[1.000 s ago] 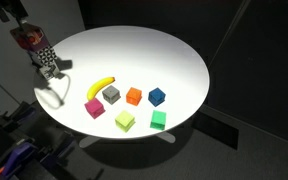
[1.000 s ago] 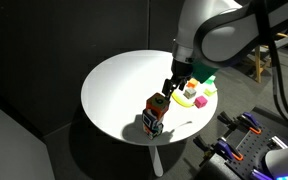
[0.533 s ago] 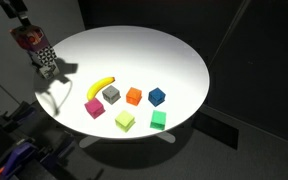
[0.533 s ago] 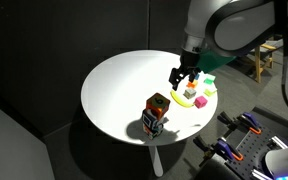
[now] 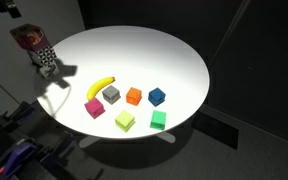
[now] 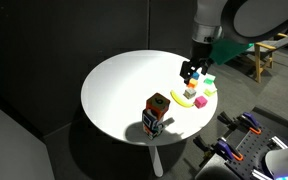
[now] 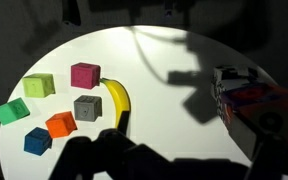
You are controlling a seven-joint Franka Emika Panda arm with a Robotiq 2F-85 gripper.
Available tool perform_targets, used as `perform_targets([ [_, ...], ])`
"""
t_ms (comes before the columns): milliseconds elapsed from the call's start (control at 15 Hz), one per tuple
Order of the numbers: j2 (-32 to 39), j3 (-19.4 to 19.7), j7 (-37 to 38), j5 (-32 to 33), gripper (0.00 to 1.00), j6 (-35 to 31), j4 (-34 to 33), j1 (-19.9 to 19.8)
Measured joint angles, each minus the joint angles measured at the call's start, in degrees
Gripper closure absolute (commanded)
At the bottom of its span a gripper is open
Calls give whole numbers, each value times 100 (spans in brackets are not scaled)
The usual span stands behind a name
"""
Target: Put the orange block on the stack
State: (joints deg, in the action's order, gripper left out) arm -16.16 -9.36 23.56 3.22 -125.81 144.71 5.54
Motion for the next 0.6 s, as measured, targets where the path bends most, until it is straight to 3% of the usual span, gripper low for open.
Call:
perform_targets([
  [600,-266,6,-564,-4,0,301,9,0],
])
